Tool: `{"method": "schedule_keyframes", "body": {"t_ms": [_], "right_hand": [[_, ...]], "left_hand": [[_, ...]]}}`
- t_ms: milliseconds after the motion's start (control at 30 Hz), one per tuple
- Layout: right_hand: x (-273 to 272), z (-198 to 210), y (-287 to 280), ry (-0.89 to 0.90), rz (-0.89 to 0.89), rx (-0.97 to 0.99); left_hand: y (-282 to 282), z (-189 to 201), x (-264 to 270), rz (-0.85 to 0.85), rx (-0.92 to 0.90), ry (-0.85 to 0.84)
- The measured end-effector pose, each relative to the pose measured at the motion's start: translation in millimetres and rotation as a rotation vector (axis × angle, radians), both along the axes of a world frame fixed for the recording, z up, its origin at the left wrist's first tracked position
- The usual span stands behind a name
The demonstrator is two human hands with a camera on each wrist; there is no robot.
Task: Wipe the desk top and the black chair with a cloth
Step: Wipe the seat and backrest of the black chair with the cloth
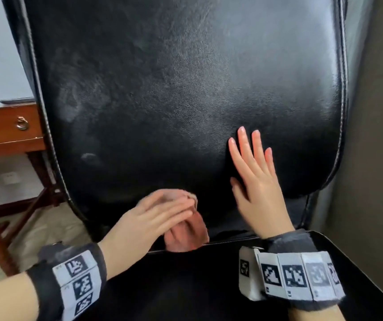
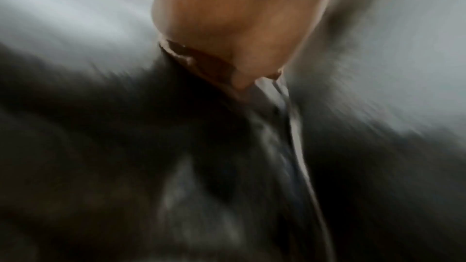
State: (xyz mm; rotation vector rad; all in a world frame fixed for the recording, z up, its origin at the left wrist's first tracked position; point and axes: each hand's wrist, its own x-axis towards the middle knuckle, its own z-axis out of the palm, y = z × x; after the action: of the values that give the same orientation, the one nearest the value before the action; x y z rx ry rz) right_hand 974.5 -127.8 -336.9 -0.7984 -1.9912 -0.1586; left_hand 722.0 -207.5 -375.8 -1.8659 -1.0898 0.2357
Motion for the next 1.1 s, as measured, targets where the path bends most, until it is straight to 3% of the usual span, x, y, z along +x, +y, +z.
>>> {"method": "schedule_keyframes", "body": {"t_ms": [100, 200, 267, 367, 467, 533, 600, 700, 900, 1000, 1033, 1067, 1100], "right_hand": [[0, 0, 0, 0.007, 0.02, 0.004], [2, 0, 2, 0.006, 0.013, 0.01], [3, 1, 2, 0.01, 0.022, -0.006], [4, 3, 2, 0.006, 0.035, -0.005], [0, 2, 0, 0.013, -0.002, -0.009], [-12, 0, -7, 0.016, -0.035, 0.007], [-29, -4, -13, -0.033, 0.001, 0.042], [-38, -6, -13, -0.093, 0.083, 0.087], [-5, 13, -14, 0.237, 0.308, -0.068], [13, 19, -13, 0.376, 0.304, -0.084], [16, 18, -12, 0.388, 0.292, -0.084], [17, 17, -10, 0.382, 0.278, -0.079], [17, 15, -10, 0.362, 0.258, -0.071]], "left_hand": [[-1, -19, -13, 0.043, -0.189, 0.089], [0, 2, -14, -0.048, -0.128, 0.092], [-4, 28, -11, -0.105, -0.109, -0.027], [-8, 46, -10, -0.07, -0.049, -0.107], [-12, 11, -23, -0.019, -0.06, -0.04], [-12, -15, -31, 0.009, -0.198, 0.066], [-8, -20, -36, 0.001, -0.297, 0.101], [-2, -15, -31, -0.01, -0.272, 0.093], [30, -37, 7, -0.047, -0.392, -0.061], [64, -45, 43, -0.073, -0.36, 0.15], [72, -51, 53, -0.189, -0.301, 0.23], [68, -61, 55, -0.411, -0.313, 0.201], [69, -68, 58, -0.515, -0.436, -0.103]]}}
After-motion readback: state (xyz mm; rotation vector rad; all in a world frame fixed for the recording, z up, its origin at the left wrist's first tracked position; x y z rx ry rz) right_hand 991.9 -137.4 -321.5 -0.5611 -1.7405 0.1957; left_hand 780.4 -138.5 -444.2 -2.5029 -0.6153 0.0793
